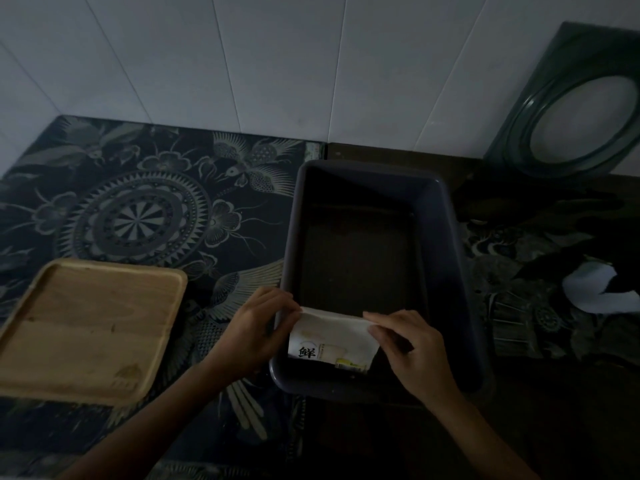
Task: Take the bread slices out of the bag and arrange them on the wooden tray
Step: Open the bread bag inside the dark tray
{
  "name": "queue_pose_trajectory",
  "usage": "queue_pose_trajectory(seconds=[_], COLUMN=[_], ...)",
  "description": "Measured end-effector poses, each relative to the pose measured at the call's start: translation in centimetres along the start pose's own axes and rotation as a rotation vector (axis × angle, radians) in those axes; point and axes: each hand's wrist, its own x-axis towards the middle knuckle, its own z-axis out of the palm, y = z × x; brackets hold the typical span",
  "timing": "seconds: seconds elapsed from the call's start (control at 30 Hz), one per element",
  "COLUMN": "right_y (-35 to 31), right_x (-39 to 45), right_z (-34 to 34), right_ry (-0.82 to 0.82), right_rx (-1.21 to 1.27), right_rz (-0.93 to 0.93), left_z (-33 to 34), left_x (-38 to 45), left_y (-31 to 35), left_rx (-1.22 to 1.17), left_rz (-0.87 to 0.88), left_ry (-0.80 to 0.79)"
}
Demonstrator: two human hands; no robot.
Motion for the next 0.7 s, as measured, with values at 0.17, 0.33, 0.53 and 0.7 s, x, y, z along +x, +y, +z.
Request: queue_pose_trajectory(seconds=[0.17, 0.33, 0.53, 0.7], right_y=[-0.4, -0.6, -1.1, -1.9], right_x=[-0.2, -0.4, -0.6, -0.6], right_z=[0.3, 0.2, -0.1, 0.1], right_ry=[-0.014, -0.012, -0.056, -0.089], right_rx=[0.010, 0.025, -0.018, -0.077], right_rz=[-0.014, 0.025, 0.009, -0.053], left_z=[0.6, 1.2, 0.9, 0.5], left_x=[0.2, 0.9, 0.8, 0.9], left_y=[0.1, 0.6, 0.5, 0.9], left_rx=[0.030, 0.095, 0.083, 0.026], left_rz=[0.083, 0.281, 0.344, 0.326], left_ry=[-0.088, -0.072, -0.054, -0.047])
